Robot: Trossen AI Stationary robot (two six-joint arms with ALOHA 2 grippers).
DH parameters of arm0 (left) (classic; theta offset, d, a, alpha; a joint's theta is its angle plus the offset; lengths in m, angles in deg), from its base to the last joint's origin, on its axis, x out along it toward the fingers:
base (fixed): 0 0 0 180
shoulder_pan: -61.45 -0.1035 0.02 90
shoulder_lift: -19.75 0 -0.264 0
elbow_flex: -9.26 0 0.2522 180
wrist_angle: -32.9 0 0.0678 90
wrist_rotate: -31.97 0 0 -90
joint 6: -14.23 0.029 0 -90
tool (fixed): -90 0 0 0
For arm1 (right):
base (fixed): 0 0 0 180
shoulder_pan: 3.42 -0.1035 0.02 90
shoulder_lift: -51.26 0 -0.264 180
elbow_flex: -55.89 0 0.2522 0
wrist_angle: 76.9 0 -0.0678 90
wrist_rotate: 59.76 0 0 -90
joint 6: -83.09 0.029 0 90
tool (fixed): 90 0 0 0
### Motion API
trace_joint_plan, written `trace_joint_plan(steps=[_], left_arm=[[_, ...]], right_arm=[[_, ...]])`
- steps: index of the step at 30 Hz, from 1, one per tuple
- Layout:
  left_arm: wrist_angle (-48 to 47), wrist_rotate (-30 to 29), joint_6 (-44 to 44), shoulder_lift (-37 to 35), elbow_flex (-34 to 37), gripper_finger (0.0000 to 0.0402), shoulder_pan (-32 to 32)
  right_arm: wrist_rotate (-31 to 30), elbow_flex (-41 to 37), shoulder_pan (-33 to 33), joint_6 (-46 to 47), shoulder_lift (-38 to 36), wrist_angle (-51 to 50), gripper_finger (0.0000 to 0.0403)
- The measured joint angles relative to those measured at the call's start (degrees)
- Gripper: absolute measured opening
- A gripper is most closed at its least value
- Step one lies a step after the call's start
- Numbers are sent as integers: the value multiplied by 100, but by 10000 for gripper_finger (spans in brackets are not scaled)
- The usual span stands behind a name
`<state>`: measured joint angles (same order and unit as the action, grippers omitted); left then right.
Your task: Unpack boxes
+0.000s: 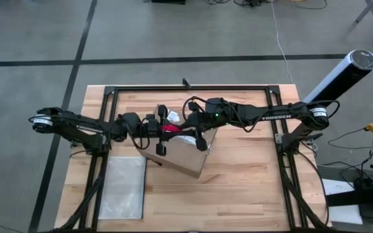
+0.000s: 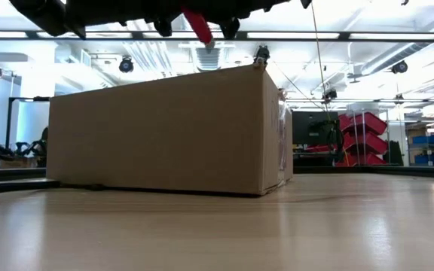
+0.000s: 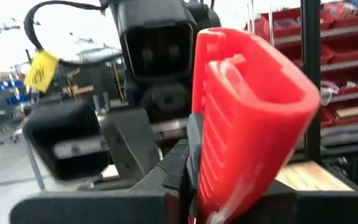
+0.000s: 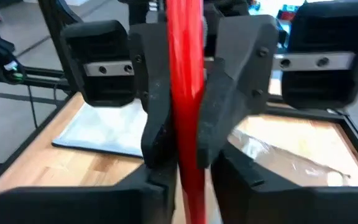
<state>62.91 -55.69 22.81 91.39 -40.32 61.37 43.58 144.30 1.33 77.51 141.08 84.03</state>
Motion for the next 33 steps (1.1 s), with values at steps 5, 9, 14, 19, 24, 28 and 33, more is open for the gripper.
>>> trace_joint_plan(steps=[5,9,14,19,24,28,33], left_arm=[[-622,77,32,-311,10,33,-1],[-1119,139,58,-559,18,33,-2],[-1733,218,92,-867,28,33,-4],[-1666,512,199,-752,26,33,-5],[-1520,840,317,-645,26,33,-72],[-1449,1120,314,-588,26,33,-189],[-1270,1385,293,-411,14,33,-278]], right_arm=[[-246,-7,-34,246,-145,-823,88],[-442,-13,-61,444,-262,-1482,86],[-688,-21,-96,690,-407,-2305,84],[-1146,-264,-393,889,-375,-2691,21],[-832,-525,-675,922,-404,-2608,19],[-693,-580,-754,982,-428,-2517,28],[-1137,-1058,-989,1287,-917,-2060,20]])
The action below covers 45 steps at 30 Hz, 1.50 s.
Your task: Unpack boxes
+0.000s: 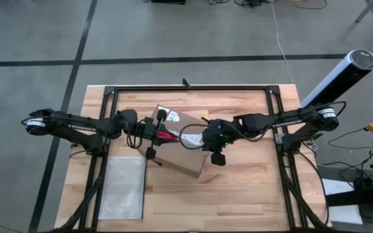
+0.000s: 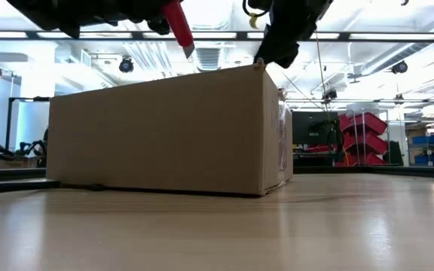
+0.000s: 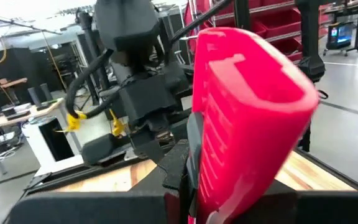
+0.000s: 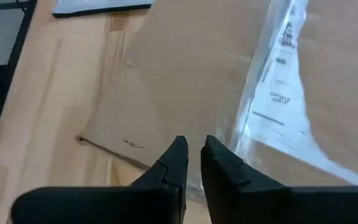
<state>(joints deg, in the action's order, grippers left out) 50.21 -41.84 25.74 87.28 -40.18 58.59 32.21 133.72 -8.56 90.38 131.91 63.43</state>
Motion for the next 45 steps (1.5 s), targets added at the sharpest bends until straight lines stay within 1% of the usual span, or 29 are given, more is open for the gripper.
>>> trace_joint_plan(steps=[11,12,14,17,20,23,25,41,45], left_arm=[[388,579,-47,394,-28,33,-195],[401,622,-49,437,-52,33,-224],[389,802,-52,529,-137,33,-278],[437,1035,-48,693,-347,33,-339],[425,1189,-46,947,-560,33,-378],[395,1255,-46,1241,-789,33,-382],[432,1293,-48,1470,-982,33,-392],[1189,1751,-505,2663,-1770,33,-457],[1262,1760,-608,2816,-1760,33,-487]], right_arm=[[-1039,-1110,-551,659,-1143,1068,1],[-1097,-1293,-595,693,-1287,1304,0],[-1108,-1845,-624,702,-1643,2087,0],[-1111,-2483,-512,711,-1899,2962,0],[-1120,-2884,-336,713,-1870,3342,0],[-1121,-3049,-181,727,-1740,3582,0],[-1117,-3074,-98,719,-1615,3694,0],[-1104,-3092,-46,580,-1040,4215,0],[-1101,-3093,-44,577,-887,4396,0]])
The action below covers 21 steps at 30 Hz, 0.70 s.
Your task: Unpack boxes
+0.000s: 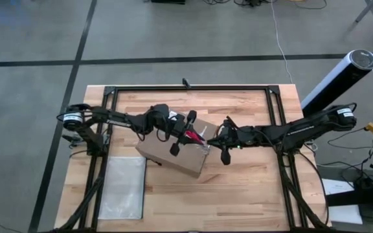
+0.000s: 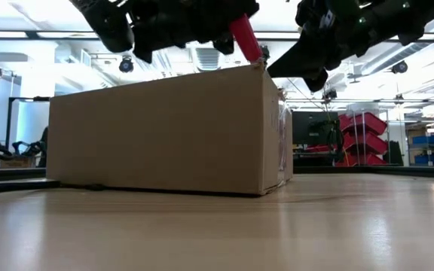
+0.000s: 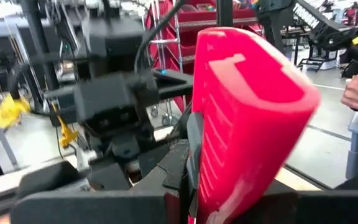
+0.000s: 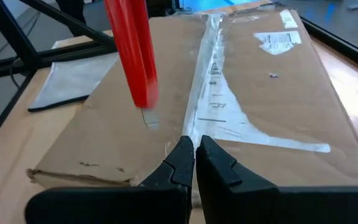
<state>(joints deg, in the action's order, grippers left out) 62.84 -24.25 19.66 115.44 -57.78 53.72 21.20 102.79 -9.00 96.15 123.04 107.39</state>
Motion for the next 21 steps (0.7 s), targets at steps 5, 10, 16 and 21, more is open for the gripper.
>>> trace_joint_plan(steps=[5,10,16,21], left_arm=[[50,0,-44,76,0,33,-37],[41,-2,-32,87,3,33,-44],[-12,-6,-21,87,18,33,-71],[-59,-10,-12,87,32,33,-94]], right_arm=[[0,0,0,10,200,114,0],[1,2,38,103,386,113,0],[0,8,107,196,495,130,0],[0,14,163,264,579,142,0]])
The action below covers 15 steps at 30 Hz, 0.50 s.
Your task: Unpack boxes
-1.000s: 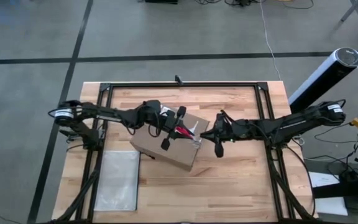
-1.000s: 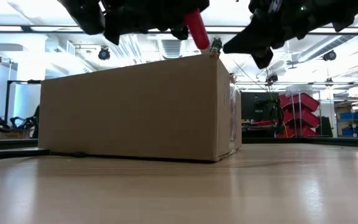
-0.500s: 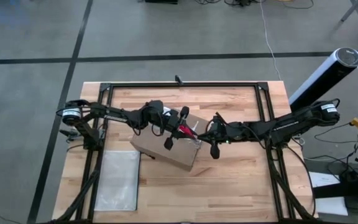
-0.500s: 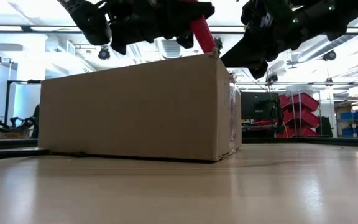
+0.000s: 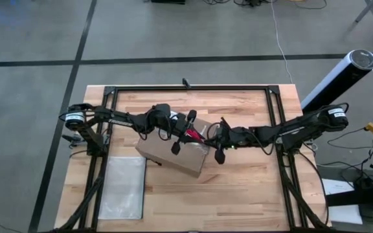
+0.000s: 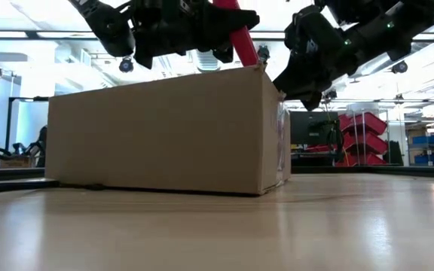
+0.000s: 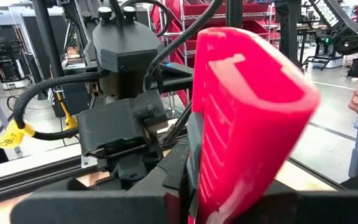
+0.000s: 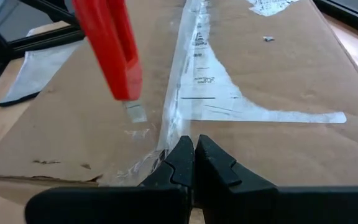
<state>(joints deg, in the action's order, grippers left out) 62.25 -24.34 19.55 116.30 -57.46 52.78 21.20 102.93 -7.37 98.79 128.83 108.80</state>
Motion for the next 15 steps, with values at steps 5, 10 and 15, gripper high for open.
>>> trace_joint_plan(steps=[5,10,15], left_arm=[[-46,-3,9,0,13,33,-23],[-46,-3,19,0,14,33,-26],[-37,-3,21,9,14,33,-46]], right_arm=[[0,5,56,67,84,11,0],[0,6,62,98,93,2,0],[0,4,62,130,95,-5,0]])
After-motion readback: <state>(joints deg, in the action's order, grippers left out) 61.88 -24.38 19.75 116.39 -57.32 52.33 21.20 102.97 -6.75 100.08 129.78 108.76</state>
